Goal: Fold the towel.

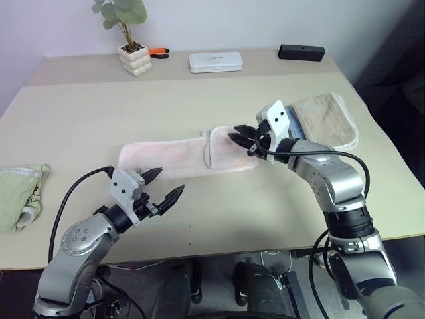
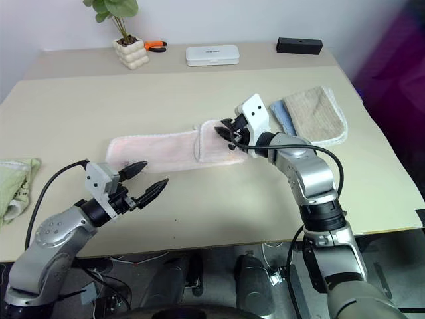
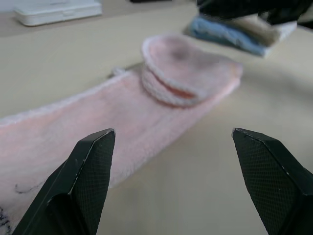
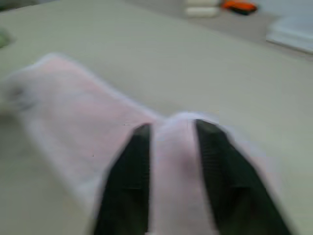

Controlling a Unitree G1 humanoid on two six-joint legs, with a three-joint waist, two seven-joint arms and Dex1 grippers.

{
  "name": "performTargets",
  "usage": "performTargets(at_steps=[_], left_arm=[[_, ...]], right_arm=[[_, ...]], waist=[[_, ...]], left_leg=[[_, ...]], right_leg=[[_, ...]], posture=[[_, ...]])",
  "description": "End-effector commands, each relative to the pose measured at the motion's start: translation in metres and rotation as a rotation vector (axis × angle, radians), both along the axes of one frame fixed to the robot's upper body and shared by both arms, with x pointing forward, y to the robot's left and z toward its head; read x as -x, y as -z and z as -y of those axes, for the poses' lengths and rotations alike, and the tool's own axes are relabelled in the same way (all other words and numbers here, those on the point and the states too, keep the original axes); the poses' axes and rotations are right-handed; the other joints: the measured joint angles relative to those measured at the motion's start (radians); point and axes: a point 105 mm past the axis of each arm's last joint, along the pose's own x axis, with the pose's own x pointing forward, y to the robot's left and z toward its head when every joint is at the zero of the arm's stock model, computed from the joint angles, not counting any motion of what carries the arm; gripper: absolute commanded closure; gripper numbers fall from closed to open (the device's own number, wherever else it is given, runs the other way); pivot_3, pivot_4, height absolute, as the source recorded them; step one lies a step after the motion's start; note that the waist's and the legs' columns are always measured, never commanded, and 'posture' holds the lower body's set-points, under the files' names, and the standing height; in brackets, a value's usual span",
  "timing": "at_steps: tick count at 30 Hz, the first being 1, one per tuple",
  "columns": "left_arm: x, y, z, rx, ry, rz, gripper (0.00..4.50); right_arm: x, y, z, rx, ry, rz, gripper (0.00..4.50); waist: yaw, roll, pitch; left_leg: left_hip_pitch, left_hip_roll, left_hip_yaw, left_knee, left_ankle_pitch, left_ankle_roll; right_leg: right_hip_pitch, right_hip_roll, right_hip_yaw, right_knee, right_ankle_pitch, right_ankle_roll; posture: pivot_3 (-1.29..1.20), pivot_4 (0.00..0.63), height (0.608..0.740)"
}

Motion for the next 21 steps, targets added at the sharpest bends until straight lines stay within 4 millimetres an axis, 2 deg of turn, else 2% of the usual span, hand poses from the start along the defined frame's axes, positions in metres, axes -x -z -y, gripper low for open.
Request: performTargets(at_steps=[1,6,8,10,13,16,17,18,19,21], left_arm=[[-0.003,-0.013,-0.005,0.037,-0.044,0.048,0.59],[-0.002,-0.004,-0.017,0.062,-0.142,0.035,0.59],[0.0,0.001,-0.022,0.078,-0.187,0.021,0.59],[0.003,0.006,-0.027,0.106,-0.24,0.007,0.59],[0.009,0.01,-0.033,0.154,-0.313,-0.009,0.59],[0.016,0.023,-0.038,0.266,-0.403,-0.1,0.59],[0.017,0.026,-0.039,0.29,-0.421,-0.12,0.59],[0.018,0.028,-0.041,0.326,-0.447,-0.137,0.34],[0.019,0.031,-0.044,0.386,-0.484,-0.171,0.06],[0.02,0.04,-0.051,0.569,-0.58,-0.253,0.0]], right_arm=[[-0.012,0.009,-0.008,0.056,0.019,0.047,4.4],[-0.008,0.061,-0.032,0.155,-0.069,-0.033,4.4],[-0.005,0.072,-0.035,0.18,-0.082,-0.04,4.4],[-0.006,0.067,-0.034,0.173,-0.066,-0.001,4.4],[-0.011,0.042,-0.033,0.111,-0.043,0.075,4.4],[-0.001,0.009,-0.042,0.092,-0.143,0.209,3.58],[0.003,0.004,-0.044,0.093,-0.171,0.235,3.03],[0.009,0.0,-0.047,0.105,-0.205,0.269,2.54],[0.018,-0.003,-0.053,0.139,-0.266,0.325,2.06],[0.044,-0.006,-0.067,0.208,-0.407,0.433,1.0]], waist=[[0.0,0.0,0.0],[-0.001,0.0,0.0],[-0.001,0.0,0.0],[0.0,0.0,0.0],[0.0,0.0,0.0],[0.0,0.0,0.0],[0.0,0.0,0.0],[0.001,0.0,0.0],[0.001,0.0,0.0],[0.002,-0.001,0.0]], left_leg=[[0.0,0.0,0.0,0.0,0.0,0.0],[0.0,0.0,0.001,0.0,0.003,-0.004],[0.0,0.0,0.0,0.0,0.003,-0.004],[0.0,0.0,0.0,0.0,0.003,-0.004],[0.0,0.0,0.0,0.001,0.001,-0.002],[0.0,0.0,0.0,0.001,0.0,-0.001],[0.0,0.0,0.0,0.001,0.0,0.0],[0.0,0.0,0.0,0.001,0.0,0.0],[0.0,0.0,-0.001,0.001,0.0,0.0],[0.0,0.0,-0.001,0.001,-0.001,0.001]], right_leg=[[0.0,0.0,0.0,0.0,0.0,0.0],[0.0,0.0,0.0,0.0,0.0,0.0],[0.0,0.0,0.0,0.0,0.0,0.0],[0.0,0.0,0.0,0.001,0.0,0.0],[0.001,0.0,0.0,0.0,0.0,0.0],[0.0,0.0,0.0,0.0,0.0,0.0],[0.0,0.0,0.0,0.0,0.0,0.0],[0.0,-0.001,0.0,0.0,0.0,0.0],[0.0,0.0,0.0,0.0,0.0,0.0],[0.0,-0.001,0.0,0.0,0.0,0.0]], posture=[[0.0,0.15,0.734],[0.0,0.15,0.734],[0.0,0.15,0.734],[0.0,0.15,0.734],[0.0,0.15,0.734],[0.0,0.15,0.734],[0.0,0.15,0.734],[0.0,0.15,0.734],[0.0,0.15,0.734],[0.0,0.15,0.734]])
